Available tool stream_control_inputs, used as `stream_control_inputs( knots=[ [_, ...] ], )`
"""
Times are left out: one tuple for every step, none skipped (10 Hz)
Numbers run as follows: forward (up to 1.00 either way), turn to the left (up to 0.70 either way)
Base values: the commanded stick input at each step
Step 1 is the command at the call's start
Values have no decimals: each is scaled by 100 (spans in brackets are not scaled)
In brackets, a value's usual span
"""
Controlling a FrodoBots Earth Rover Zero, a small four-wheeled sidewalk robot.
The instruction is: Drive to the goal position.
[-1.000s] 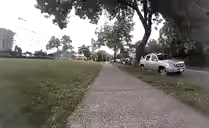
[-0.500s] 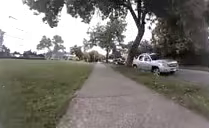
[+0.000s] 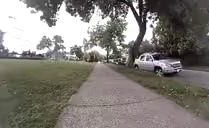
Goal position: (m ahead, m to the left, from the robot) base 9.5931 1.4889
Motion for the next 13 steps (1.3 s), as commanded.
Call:
stream_control_inputs(
  knots=[
    [70, 0],
    [70, 0],
    [70, 0],
    [70, 0],
    [70, 0],
    [70, 0],
    [70, 0],
    [70, 0],
    [70, 0],
    [70, 0],
    [70, 0],
    [70, 0],
    [70, 0]
  ],
)
